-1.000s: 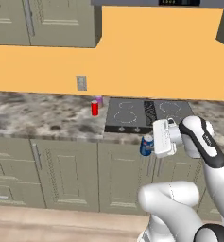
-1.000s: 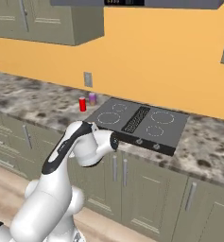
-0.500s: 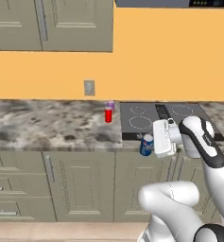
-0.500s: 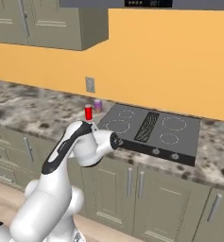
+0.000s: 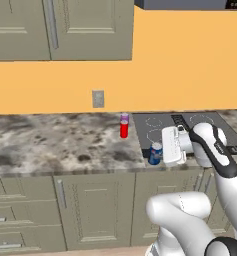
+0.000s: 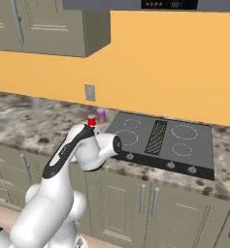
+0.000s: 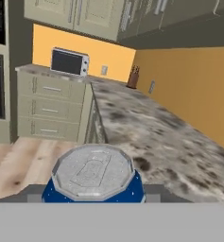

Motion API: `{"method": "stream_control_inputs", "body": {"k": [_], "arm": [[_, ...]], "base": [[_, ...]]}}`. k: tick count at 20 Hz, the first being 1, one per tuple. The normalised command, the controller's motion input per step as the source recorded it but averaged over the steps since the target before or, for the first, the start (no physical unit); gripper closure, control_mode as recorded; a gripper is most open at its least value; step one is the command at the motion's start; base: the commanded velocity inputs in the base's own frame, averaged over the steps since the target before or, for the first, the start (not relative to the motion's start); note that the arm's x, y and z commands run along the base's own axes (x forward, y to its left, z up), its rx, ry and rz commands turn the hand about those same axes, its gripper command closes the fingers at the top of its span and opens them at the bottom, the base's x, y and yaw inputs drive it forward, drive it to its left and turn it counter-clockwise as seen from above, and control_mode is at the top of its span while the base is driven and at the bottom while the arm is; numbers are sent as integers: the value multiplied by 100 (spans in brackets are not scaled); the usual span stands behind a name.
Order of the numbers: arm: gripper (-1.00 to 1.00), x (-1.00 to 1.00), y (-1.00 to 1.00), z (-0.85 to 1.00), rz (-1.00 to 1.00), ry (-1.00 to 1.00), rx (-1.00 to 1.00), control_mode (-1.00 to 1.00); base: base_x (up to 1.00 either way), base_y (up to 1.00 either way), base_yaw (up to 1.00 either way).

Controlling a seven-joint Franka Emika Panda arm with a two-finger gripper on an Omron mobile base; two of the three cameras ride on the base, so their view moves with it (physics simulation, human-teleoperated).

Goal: Four empty soda cans are scattered around the kitchen. Gather all the cans and cluster them next to the stove for recycling.

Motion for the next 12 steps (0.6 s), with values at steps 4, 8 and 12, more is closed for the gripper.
{"method": "stream_control_inputs", "body": {"k": [4,8,12], "arm": [[100,0,0,0,0,0,0,100],[100,0,0,0,0,0,0,100],[100,0,0,0,0,0,0,100]], "base": [[49,30,-18],[48,31,-18],[44,30,-16]]}}
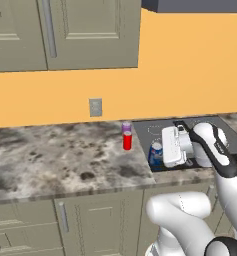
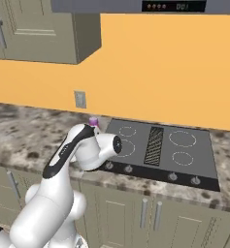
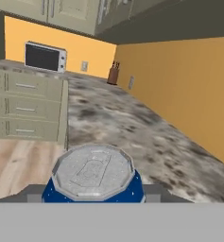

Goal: Four empty soda cans are scattered around the kitchen. Gather all the cans and cluster them next to the stove for recycling.

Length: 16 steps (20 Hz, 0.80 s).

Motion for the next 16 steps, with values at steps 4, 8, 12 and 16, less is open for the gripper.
{"method": "stream_control_inputs", "body": {"k": [4,8,12,16], "arm": [[100,0,0,0,0,0,0,100],[100,0,0,0,0,0,0,100],[100,0,0,0,0,0,0,100],[100,0,0,0,0,0,0,100]], "base": [[42,22,-12],[45,15,-7],[46,15,-4],[35,12,0]]}}
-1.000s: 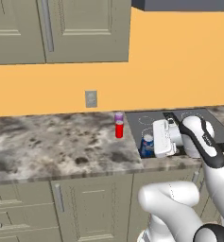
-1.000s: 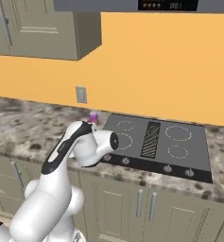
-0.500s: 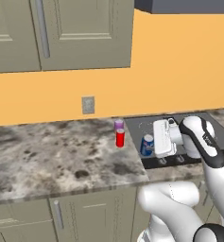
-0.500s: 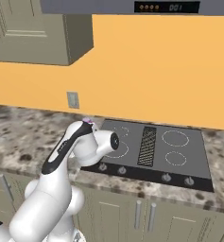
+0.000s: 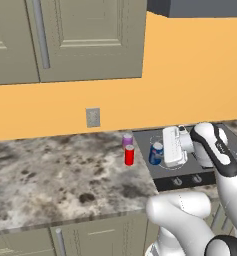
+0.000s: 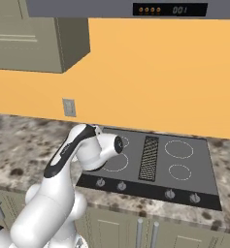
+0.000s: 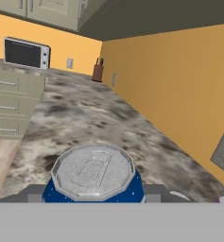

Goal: Four empty soda cans are scattered around the kitchen. Gather all the cans and cluster them next to the stove for recycling.

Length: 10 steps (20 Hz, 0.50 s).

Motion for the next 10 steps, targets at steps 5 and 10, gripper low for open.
{"method": "stream_control_inputs", "body": {"k": [5,10], "arm": [[100,0,0,0,0,0,0,100],[100,0,0,0,0,0,0,100]], "base": [[14,0,0],[4,0,1]]}}
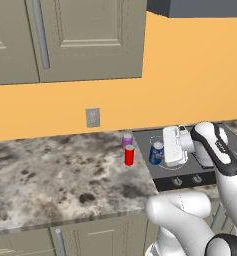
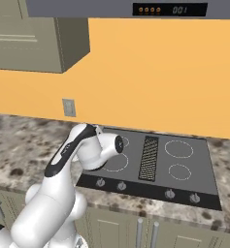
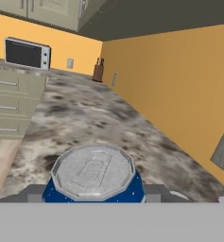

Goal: Four empty soda cans are scattered around the kitchen. Gather all the cans and cluster them next to the stove for recycling.

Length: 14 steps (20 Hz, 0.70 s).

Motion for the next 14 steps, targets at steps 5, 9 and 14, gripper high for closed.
{"method": "stream_control_inputs", "body": {"k": [5,9,14], "arm": [[100,1,0,0,0,0,0,-100],[100,5,11,-3,0,0,0,-100],[100,21,25,-12,0,0,0,-100]], "base": [[0,0,0],[0,0,0],[0,0,0]]}}
